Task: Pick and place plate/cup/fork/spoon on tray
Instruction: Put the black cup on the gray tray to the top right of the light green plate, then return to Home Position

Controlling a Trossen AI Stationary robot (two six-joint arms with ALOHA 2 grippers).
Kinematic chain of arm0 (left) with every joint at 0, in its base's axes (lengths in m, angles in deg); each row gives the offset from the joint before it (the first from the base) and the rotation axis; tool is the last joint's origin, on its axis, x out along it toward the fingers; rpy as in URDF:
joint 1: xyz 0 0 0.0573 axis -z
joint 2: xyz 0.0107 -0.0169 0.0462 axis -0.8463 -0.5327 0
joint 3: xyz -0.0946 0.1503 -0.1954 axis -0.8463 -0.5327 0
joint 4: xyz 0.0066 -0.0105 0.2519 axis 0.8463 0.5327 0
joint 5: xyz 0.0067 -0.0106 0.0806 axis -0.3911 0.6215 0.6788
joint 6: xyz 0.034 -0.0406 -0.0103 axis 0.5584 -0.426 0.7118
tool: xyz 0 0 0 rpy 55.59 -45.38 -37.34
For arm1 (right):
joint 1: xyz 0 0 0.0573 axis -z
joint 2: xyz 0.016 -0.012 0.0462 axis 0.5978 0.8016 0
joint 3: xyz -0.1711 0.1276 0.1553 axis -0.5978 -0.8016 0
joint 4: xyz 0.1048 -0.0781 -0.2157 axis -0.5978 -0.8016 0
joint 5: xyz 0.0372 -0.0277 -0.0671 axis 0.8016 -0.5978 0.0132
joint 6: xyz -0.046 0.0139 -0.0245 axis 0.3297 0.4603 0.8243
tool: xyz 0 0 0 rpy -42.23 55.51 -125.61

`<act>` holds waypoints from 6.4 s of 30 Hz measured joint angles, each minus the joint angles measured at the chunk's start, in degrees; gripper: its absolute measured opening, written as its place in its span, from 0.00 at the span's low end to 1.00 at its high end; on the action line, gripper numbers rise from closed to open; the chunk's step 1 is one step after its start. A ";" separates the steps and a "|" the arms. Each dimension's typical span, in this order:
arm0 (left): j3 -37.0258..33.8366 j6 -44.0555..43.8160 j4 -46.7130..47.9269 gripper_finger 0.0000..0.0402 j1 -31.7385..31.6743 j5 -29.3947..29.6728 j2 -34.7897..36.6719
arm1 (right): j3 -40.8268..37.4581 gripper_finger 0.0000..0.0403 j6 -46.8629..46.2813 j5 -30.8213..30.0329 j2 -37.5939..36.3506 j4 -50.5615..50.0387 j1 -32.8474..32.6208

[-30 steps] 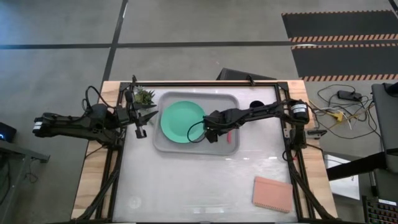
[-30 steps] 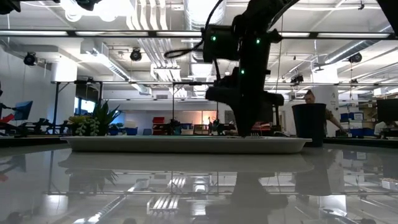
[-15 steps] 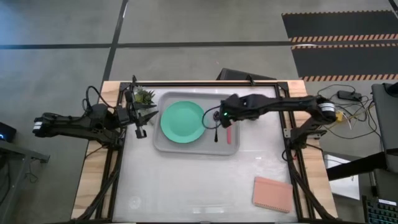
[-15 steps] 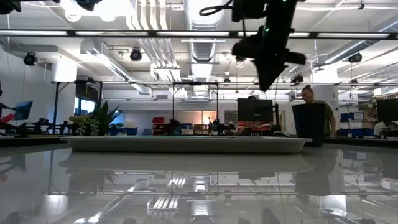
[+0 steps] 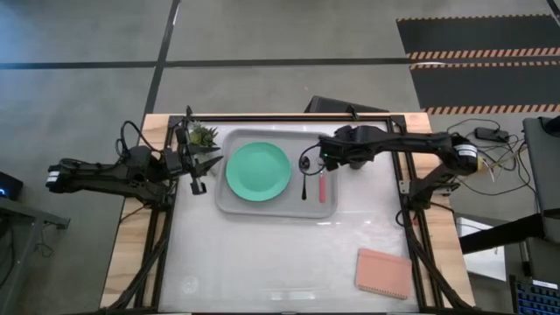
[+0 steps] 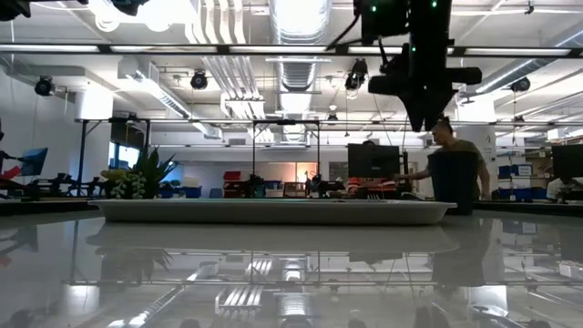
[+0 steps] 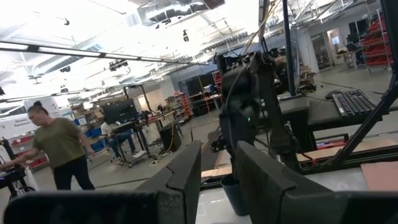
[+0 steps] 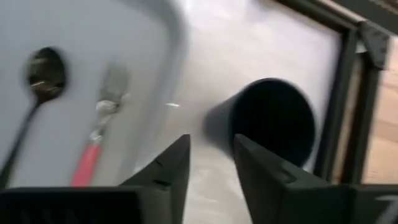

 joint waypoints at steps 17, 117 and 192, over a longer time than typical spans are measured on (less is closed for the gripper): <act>0.00 0.00 0.04 0.21 0.00 -0.02 0.16 | -3.43 0.41 0.00 -3.78 8.07 -0.44 3.40; 0.00 1.92 -1.42 0.21 0.00 0.01 -0.28 | 44.53 0.02 44.54 8.05 37.64 5.08 5.66; -1.33 -14.95 35.66 0.21 0.02 -16.02 10.12 | -24.52 0.22 58.99 11.28 -23.49 63.72 -16.18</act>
